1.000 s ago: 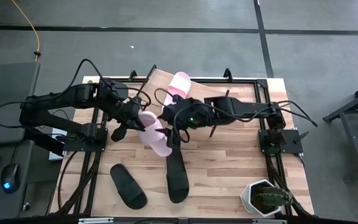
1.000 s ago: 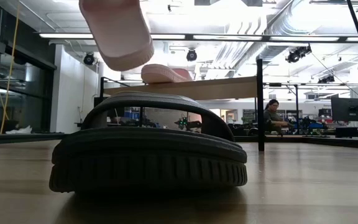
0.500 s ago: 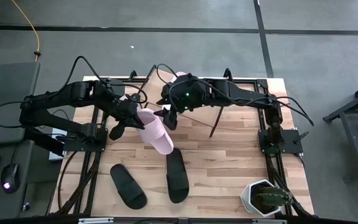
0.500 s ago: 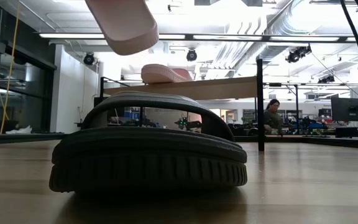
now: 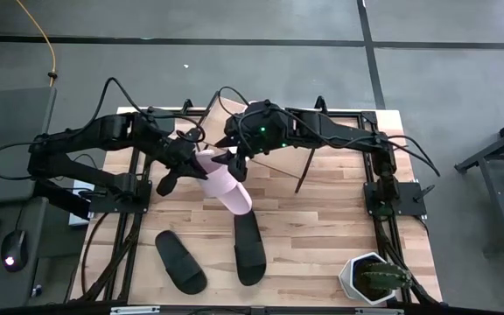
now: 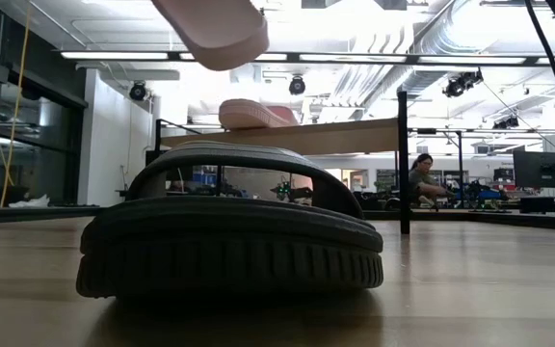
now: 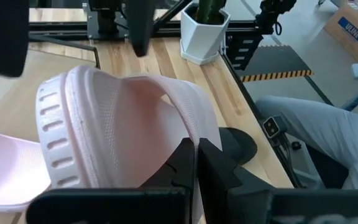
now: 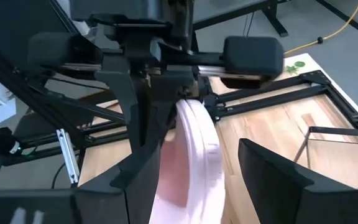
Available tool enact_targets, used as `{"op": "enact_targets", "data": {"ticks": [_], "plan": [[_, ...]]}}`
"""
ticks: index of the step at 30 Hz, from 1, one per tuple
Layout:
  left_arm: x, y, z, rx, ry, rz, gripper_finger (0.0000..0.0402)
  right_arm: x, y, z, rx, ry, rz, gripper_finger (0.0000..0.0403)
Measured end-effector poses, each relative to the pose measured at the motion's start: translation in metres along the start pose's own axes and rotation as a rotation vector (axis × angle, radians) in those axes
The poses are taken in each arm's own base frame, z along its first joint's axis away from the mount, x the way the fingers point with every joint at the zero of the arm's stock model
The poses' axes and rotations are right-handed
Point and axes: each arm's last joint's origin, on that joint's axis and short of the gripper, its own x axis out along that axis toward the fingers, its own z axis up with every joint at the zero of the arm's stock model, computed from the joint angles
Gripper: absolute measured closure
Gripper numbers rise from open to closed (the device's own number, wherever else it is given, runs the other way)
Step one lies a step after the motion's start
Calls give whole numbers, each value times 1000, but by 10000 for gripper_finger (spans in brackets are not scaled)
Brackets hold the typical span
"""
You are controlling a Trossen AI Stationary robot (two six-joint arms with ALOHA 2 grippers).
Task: Pick and place slides into the shelf
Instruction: Put the pink slide on the shelf
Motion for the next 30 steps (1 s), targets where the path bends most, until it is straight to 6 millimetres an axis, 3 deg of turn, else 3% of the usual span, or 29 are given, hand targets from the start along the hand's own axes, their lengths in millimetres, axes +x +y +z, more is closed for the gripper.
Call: {"op": "enact_targets", "data": {"ticks": [14, 18, 25, 30], "plan": [[5, 2, 0, 3, 13, -3, 401, 22, -3, -12, 6, 60, 6, 202], [6, 2, 0, 11, 14, -3, 401, 25, -4, -13, 3, 62, 5, 245], [5, 2, 0, 10, 16, -8, 401, 26, -4, -13, -37, 64, 2, 377], [5, 2, 0, -12, 16, -7, 393, 26, -4, -13, -42, 63, -5, 372]]}}
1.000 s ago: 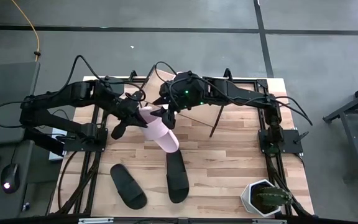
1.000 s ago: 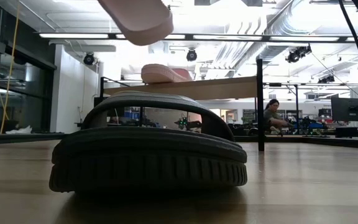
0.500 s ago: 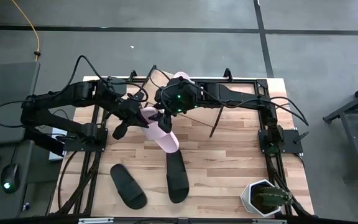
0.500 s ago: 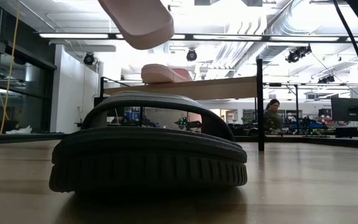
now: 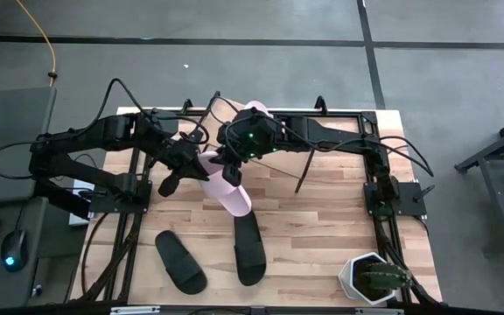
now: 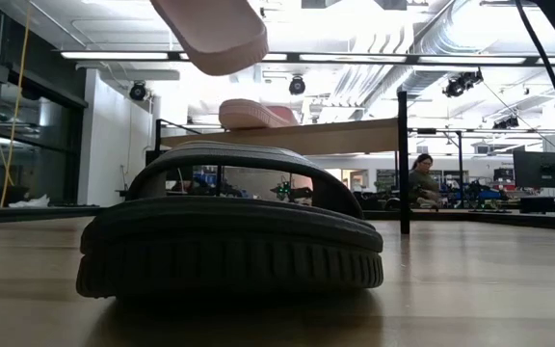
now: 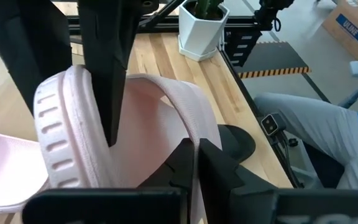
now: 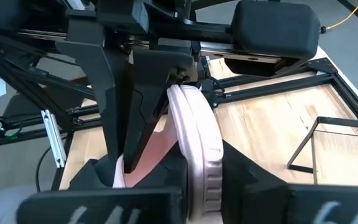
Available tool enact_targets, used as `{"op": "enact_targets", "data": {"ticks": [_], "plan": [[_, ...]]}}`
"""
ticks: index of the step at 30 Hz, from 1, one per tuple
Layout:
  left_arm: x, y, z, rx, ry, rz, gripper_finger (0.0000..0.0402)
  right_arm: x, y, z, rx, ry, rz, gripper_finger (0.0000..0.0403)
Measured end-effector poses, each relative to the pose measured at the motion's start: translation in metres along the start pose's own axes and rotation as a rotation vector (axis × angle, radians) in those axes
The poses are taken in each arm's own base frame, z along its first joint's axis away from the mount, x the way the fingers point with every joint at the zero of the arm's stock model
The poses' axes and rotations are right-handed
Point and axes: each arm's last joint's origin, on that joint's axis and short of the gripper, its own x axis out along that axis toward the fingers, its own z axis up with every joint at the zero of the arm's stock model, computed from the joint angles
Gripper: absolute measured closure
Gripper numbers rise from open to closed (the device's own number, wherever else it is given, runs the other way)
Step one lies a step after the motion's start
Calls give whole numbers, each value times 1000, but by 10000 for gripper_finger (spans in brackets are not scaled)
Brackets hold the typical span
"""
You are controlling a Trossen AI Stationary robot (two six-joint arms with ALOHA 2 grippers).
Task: Pick and place slides into the shelf
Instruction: Put the pink slide on the shelf
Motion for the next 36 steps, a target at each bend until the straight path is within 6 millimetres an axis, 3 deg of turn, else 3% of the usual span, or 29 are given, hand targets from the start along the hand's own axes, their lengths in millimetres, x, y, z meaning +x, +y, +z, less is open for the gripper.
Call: {"op": "enact_targets", "data": {"ticks": [10, 19, 26, 31, 36], "plan": [[-1, 2, -1, 23, 12, 72, 339, -1, -13, 2, 8, -7, -35, 385], [-10, 5, -5, 99, 54, 320, 238, -5, -46, 10, 65, -47, -95, 385], [-34, -1, -5, 148, -8, 472, 183, -15, -83, 26, 118, -178, -82, 385], [-56, -8, -6, 163, -92, 570, 177, -25, -110, 39, 171, -298, -50, 385], [-79, -17, -9, 169, -183, 615, 180, -32, -124, 46, 204, -374, -51, 386]]}}
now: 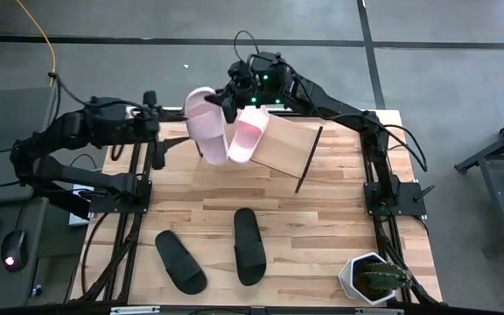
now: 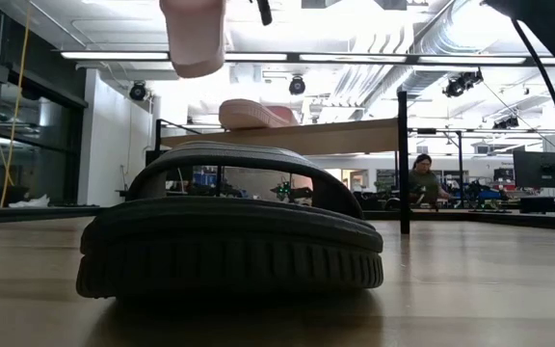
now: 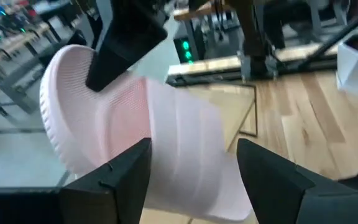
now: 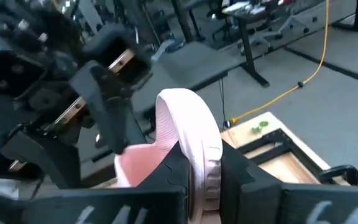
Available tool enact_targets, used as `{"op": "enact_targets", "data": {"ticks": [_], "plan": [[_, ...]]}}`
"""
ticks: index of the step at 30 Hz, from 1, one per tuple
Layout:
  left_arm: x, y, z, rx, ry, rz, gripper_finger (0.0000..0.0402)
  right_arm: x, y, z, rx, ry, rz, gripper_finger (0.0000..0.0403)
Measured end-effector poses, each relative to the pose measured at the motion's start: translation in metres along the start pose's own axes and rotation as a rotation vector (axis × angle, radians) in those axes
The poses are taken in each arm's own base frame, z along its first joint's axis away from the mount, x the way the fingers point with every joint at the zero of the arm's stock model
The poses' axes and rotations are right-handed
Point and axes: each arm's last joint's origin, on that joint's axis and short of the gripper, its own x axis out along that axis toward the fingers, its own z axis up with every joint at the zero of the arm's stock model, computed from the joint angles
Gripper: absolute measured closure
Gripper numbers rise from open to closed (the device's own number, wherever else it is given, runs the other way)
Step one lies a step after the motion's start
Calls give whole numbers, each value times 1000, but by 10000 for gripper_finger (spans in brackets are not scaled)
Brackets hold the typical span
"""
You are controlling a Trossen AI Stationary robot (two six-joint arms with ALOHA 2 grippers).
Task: Pick and place slides into the shelf
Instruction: Put the pink slide on the shelf
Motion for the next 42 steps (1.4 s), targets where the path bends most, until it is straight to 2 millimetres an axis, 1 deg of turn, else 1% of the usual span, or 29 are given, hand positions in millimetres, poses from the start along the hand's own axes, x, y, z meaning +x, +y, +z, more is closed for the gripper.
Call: {"op": "enact_targets", "data": {"ticks": [2, 5, 7, 10, 12, 16, 28, 30, 33, 42], "plan": [[-9, 0, -2, -4, -17, -18, 180, -1, -5, 7, 12, -63, -38, 386], [-20, 2, -2, 5, -61, -14, 180, -2, -9, 14, 25, -141, -48, 386], [-24, 3, -2, 2, -73, -5, 182, 5, -11, 13, 42, -184, -22, 386], [-30, 4, -3, -2, -92, -5, 187, 11, -23, 8, 105, -193, 12, 386], [-34, 4, -4, -12, -107, -13, 189, 13, -36, 6, 134, -212, -7, 386], [-40, 4, -6, -29, -117, -37, 192, 13, -63, -1, 194, -180, -53, 386], [-42, 4, -7, -28, -115, -46, 193, 27, -109, -38, 353, -221, -78, 387], [-42, 3, -8, -27, -108, -49, 192, 28, -114, -45, 365, -202, -96, 387], [-41, 3, -9, -26, -97, -50, 193, 30, -118, -53, 376, -176, -110, 387], [-41, 3, -9, -26, -95, -49, 192, 30, -123, -64, 368, -85, -213, 387]]}}
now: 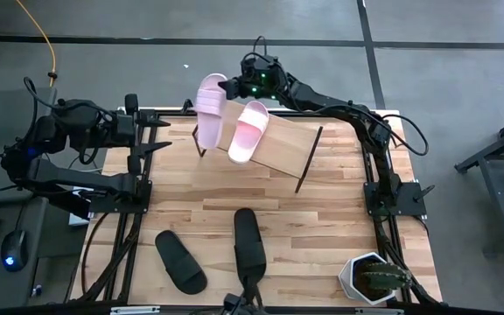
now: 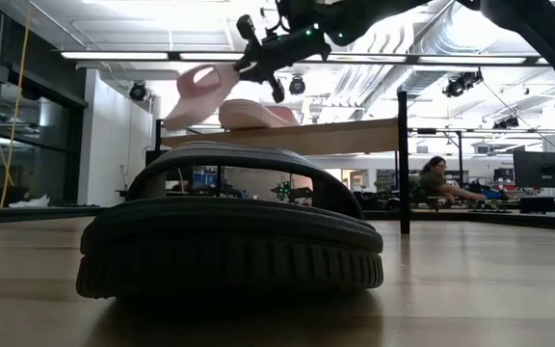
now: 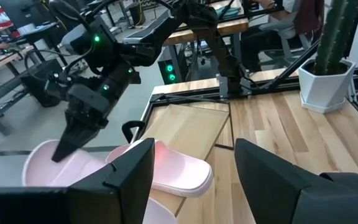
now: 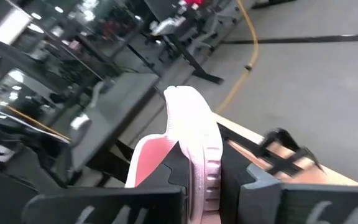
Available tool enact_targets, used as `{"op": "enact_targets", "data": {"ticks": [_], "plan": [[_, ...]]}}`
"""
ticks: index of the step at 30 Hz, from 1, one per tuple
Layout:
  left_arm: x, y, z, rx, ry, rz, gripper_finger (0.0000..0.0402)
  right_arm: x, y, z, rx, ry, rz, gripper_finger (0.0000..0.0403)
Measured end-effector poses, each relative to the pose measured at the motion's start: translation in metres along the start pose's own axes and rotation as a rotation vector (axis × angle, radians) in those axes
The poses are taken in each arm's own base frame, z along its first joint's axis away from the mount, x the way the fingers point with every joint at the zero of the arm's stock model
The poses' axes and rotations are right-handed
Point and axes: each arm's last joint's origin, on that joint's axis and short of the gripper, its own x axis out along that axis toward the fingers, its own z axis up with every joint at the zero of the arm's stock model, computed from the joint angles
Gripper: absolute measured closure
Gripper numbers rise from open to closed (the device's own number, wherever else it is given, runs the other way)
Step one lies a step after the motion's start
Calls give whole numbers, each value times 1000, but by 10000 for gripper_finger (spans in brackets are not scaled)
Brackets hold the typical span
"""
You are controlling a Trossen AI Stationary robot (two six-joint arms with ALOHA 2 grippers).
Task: Pick and place slides into the shelf
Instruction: Put the pink slide on the shelf
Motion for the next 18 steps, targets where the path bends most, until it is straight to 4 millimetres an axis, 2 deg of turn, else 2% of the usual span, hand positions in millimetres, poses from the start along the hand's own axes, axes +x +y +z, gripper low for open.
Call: {"op": "enact_targets", "data": {"ticks": [18], "plan": [[0, 0, 0, 0, 0, 0, 192, 1, 4, -10, -61, 2, -103, 387]]}}
